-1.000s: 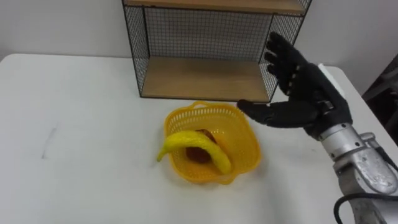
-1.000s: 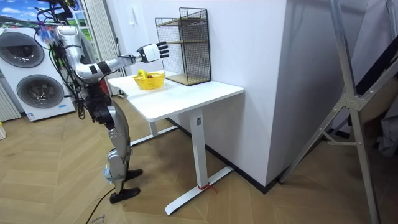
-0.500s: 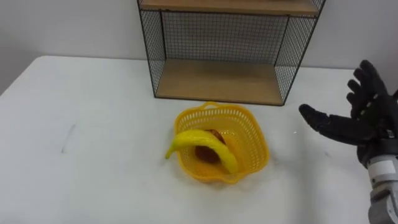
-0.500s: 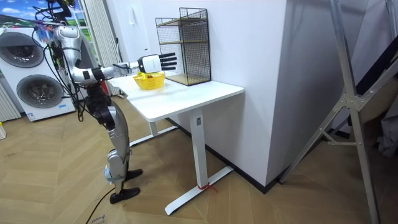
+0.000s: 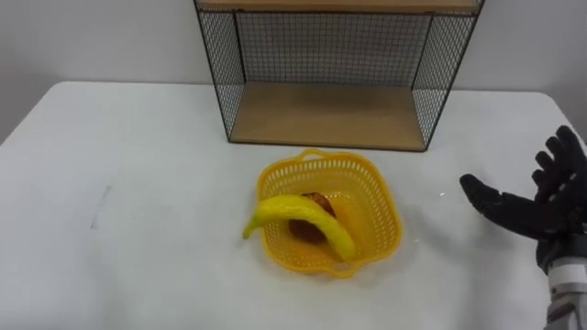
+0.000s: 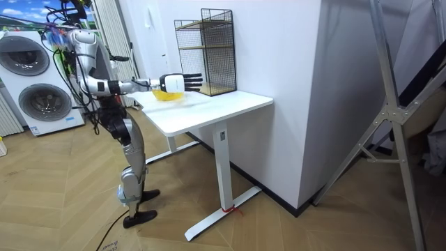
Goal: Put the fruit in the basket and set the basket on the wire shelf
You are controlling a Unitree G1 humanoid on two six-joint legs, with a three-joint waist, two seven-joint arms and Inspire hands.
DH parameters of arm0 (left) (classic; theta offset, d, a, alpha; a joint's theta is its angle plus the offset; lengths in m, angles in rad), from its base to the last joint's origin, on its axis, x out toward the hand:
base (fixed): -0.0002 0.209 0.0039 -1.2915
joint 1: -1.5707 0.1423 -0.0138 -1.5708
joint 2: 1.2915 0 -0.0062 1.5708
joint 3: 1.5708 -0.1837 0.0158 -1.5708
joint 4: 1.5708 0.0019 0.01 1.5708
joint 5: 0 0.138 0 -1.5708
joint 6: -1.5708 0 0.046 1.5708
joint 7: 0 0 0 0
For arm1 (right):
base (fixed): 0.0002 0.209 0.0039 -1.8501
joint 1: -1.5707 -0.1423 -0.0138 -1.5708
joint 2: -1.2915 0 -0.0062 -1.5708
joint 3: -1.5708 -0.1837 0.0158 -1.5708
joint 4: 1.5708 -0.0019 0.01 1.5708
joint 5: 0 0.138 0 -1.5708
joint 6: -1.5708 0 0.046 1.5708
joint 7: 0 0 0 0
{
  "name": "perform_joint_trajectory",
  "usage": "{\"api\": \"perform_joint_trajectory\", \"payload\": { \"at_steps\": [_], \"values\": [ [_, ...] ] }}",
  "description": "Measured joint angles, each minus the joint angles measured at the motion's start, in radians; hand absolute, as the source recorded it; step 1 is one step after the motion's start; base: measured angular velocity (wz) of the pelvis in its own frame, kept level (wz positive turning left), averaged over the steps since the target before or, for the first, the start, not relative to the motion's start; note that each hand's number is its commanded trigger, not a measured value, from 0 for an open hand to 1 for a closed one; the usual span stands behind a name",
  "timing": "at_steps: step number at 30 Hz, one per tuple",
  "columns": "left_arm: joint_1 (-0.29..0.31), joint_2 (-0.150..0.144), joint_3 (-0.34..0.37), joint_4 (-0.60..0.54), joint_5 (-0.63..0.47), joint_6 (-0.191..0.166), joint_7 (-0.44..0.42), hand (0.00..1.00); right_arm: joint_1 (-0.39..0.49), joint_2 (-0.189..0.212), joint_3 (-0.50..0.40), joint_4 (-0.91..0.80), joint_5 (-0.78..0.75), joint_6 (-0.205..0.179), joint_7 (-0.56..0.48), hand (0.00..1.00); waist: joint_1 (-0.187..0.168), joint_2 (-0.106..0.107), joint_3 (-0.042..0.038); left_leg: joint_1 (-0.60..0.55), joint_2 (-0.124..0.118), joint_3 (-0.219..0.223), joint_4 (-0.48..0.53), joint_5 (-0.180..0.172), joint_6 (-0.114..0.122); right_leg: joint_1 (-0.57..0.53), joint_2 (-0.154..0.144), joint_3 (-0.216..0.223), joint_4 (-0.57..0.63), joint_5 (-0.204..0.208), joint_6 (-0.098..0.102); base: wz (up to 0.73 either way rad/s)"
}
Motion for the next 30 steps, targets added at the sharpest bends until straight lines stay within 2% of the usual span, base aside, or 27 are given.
{"api": "perform_joint_trajectory", "payload": {
  "at_steps": [1, 4, 6, 8, 11, 16, 19, 20, 23, 30],
  "values": [
    [0.0, 0.0, -0.039, -0.003, -0.064, -0.009, -0.041, 0.0, -0.004, 0.008, 0.02, 0.005, -0.001, -0.002, 0.019, 0.0, -0.01, -0.007, 0.0046, -0.001, 0.0, -0.002, 0.0, 0.0, 0.0, 0.001, 0.001, 0.0, 0.0, 0.0, 0.0, 0.0],
    [0.0, -0.005, -0.15, 0.002, -0.247, -0.018, -0.17, 0.0, -0.007, 0.012, 0.076, 0.04, -0.025, -0.015, 0.079, 0.0, -0.018, -0.015, 0.0087, 0.001, -0.001, -0.001, -0.004, 0.0, 0.0, 0.0, 0.0, 0.002, 0.001, 0.0, 0.0, -0.01],
    [0.0, -0.018, -0.212, 0.005, -0.335, -0.019, -0.25, 0.0, -0.012, 0.032, 0.086, 0.062, -0.044, -0.015, 0.104, 0.0, -0.021, -0.022, 0.0085, 0.0, 0.0, 0.0, -0.004, 0.001, 0.0, -0.004, 0.0, 0.004, 0.005, 0.0, 0.0, 0.0],
    [0.0, -0.023, -0.29, 0.046, -0.439, -0.026, -0.349, 0.0, -0.03, 0.051, 0.109, 0.107, -0.04, -0.016, 0.119, 0.0, -0.029, -0.043, 0.0089, 0.0, 0.002, 0.002, -0.003, 0.001, -0.001, -0.004, 0.001, 0.006, 0.009, 0.0, 0.0, 0.0],
    [0.0, -0.038, -0.36, 0.108, -0.541, -0.02, -0.458, 0.0, -0.04, 0.062, 0.117, 0.119, -0.038, -0.017, 0.142, 0.0, -0.038, -0.057, 0.0062, -0.002, 0.002, 0.005, 0.003, 0.0, 0.001, -0.001, 0.0, 0.005, 0.01, 0.001, 0.002, 0.0],
    [-0.008, -0.039, -0.409, 0.14, -0.546, -0.019, -0.613, 0.0, -0.062, 0.073, 0.135, 0.119, -0.038, -0.022, 0.151, 0.0, -0.041, -0.054, 0.0054, 0.005, 0.002, 0.015, 0.001, -0.002, 0.005, 0.002, -0.003, 0.005, 0.01, 0.002, 0.004, -0.06],
    [-0.011, -0.04, -0.434, 0.18, -0.56, -0.019, -0.679, 0.0, -0.078, 0.076, 0.164, 0.12, -0.038, -0.035, 0.162, 0.0, -0.043, -0.048, 0.0089, 0.018, 0.002, 0.017, -0.002, -0.002, 0.005, 0.013, -0.003, 0.005, 0.009, 0.002, 0.004, -0.01],
    [-0.01, -0.04, -0.447, 0.196, -0.567, -0.019, -0.705, 0.0, -0.087, 0.075, 0.176, 0.131, -0.038, -0.043, 0.167, 0.0, -0.044, -0.046, 0.0074, 0.018, 0.002, 0.017, -0.002, -0.002, 0.005, 0.013, -0.003, 0.004, 0.009, 0.002, 0.004, 0.0],
    [-0.009, -0.04, -0.469, 0.223, -0.578, -0.012, -0.763, 0.0, -0.104, 0.075, 0.195, 0.16, -0.038, -0.043, 0.177, 0.0, -0.044, -0.045, 0.0072, 0.016, 0.003, 0.017, -0.002, -0.002, 0.005, 0.011, -0.003, 0.004, 0.009, 0.002, 0.004, 0.0],
    [-0.004, -0.04, -0.478, 0.243, -0.578, 0.011, -0.841, 0.0, -0.106, 0.077, 0.202, 0.184, -0.033, -0.043, 0.191, 0.0, -0.047, -0.05, 0.0026, 0.012, 0.004, 0.017, -0.001, -0.002, 0.005, 0.001, -0.003, 0.003, 0.011, 0.002, 0.004, 0.0]
  ]
}}
